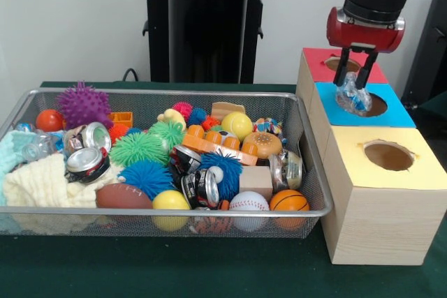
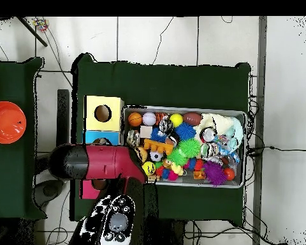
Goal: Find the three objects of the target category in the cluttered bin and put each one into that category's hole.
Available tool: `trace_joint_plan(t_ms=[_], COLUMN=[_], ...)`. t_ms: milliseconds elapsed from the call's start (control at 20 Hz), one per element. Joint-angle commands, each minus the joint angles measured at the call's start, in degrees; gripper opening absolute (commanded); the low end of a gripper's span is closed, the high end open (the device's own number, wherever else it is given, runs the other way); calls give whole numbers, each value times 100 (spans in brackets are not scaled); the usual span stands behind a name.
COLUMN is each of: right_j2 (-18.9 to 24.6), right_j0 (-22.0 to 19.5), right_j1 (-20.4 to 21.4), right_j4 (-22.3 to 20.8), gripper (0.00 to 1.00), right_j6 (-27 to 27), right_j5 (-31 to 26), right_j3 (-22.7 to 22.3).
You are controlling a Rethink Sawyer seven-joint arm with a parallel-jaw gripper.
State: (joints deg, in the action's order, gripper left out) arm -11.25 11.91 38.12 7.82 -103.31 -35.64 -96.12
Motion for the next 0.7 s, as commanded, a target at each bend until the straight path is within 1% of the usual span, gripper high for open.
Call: trace_joint_plan(t_ms=[50, 350, 700], right_j2=[524, 549, 590], right_j0=[-28, 12, -25], right_j1=[-117, -121, -109], right_j4=[194, 297, 393], gripper=[0, 0, 0], right_j6=[-901, -1003, -965], right_j5=[-730, -639, -543], right_j3=[-687, -706, -747])
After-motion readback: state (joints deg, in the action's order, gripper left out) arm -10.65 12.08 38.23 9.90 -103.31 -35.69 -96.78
